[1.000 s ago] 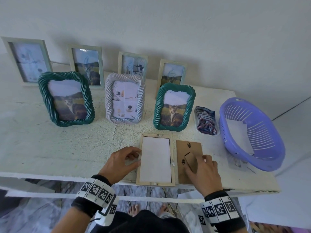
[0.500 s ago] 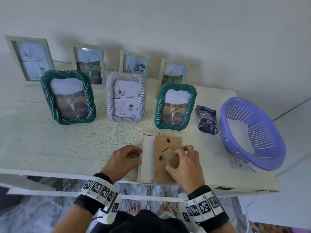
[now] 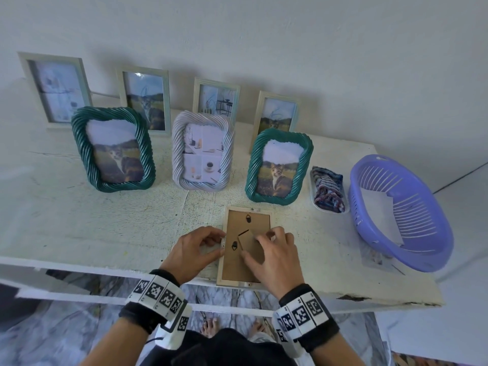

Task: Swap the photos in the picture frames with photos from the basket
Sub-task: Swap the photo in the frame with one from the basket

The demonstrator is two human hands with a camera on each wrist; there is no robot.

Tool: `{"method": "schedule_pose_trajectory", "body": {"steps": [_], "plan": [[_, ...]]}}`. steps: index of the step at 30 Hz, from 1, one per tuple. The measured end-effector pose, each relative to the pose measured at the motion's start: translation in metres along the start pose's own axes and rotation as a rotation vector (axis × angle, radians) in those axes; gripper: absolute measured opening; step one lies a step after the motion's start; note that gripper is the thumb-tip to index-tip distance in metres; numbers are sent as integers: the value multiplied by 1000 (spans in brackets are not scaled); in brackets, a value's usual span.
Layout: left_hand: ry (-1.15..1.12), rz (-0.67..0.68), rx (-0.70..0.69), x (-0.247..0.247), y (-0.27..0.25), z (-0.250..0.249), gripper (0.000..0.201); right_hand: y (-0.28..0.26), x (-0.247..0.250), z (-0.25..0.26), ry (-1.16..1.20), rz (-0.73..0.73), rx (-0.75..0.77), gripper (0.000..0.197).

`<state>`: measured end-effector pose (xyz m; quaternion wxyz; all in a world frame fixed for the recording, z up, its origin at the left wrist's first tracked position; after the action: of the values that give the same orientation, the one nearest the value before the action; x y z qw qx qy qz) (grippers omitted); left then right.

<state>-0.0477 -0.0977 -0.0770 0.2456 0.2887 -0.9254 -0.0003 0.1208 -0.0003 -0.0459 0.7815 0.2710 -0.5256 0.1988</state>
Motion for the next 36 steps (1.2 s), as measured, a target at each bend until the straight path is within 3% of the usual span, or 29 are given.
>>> {"method": "schedule_pose_trajectory", "body": {"steps": [6, 15, 20, 36], "plan": [[0, 8, 14, 0, 0, 0, 26, 8, 13, -48, 375, 156, -27, 28], [-22, 18, 44, 0, -1, 2, 26, 18, 14, -59, 446, 306, 92, 13], [-31, 11, 36, 0, -1, 0, 26, 24, 15, -62, 447, 417, 116, 19], [-16, -3, 53, 0, 0, 1, 26, 27, 5, -51, 328, 201, 179, 22]]}}
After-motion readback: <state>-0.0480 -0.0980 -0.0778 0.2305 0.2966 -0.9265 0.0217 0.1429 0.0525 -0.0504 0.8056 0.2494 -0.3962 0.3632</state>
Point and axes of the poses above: each hand's wrist, its own y-axis towards the middle knuckle, its own x-axis out of the back of the hand, z = x × y, the point moved 6 cm from there along y, towards the middle knuckle, and after that the axes turned 13 degrees about -z, right-handed, at the moved point
